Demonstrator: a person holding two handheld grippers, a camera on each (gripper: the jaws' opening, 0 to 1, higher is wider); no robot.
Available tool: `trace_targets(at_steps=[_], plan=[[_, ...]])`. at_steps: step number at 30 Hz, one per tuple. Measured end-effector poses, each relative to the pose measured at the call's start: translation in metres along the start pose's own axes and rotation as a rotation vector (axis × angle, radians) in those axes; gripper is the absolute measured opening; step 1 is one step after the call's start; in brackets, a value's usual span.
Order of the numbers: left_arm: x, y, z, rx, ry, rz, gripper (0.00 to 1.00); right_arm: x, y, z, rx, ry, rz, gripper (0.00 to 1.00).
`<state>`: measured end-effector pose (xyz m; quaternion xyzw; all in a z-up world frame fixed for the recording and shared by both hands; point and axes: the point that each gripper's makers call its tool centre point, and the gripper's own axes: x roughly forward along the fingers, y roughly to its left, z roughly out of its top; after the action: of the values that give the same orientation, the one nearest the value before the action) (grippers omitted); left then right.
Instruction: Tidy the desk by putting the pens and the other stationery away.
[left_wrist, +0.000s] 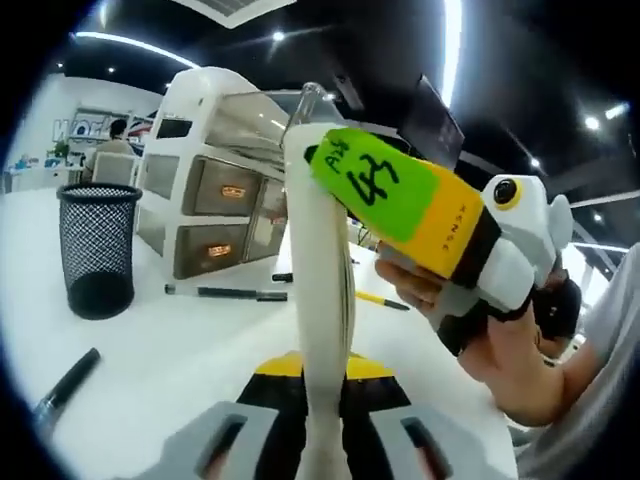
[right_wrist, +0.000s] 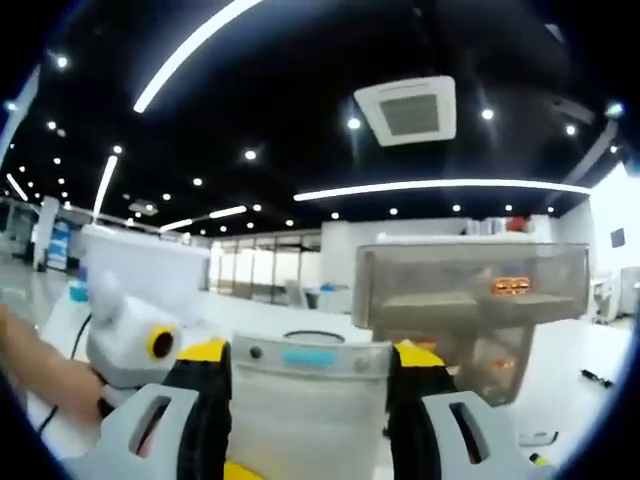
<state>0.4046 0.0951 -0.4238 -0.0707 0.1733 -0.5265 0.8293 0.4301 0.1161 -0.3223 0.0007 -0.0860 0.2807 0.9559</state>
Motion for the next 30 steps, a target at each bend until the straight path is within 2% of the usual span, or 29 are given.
trace_targets(at_steps=[8,18,23,27,30], plan=[[-0.004,0.005,0.001,0.03,-0.013,0.03,0.11,0.002,0.0,0.001,0.028,-0.036,0.042,0.6],[-0.003,0.003,0.0,0.052,-0.014,0.026,0.11,-0.003,-0.007,0.001,0.063,-0.055,0.039,0.63],[-0.003,0.004,-0.001,0.041,-0.013,0.025,0.11,-0.006,-0.009,-0.007,0.11,-0.004,0.045,0.62],[-0.002,0.005,0.0,0.03,-0.011,0.022,0.11,-0.016,-0.009,-0.007,0.093,0.006,0.054,0.6],[-0.003,0.007,0.0,0.038,-0.011,0.029,0.11,-0.031,-0.021,-0.002,0.078,-0.014,0.035,0.63]])
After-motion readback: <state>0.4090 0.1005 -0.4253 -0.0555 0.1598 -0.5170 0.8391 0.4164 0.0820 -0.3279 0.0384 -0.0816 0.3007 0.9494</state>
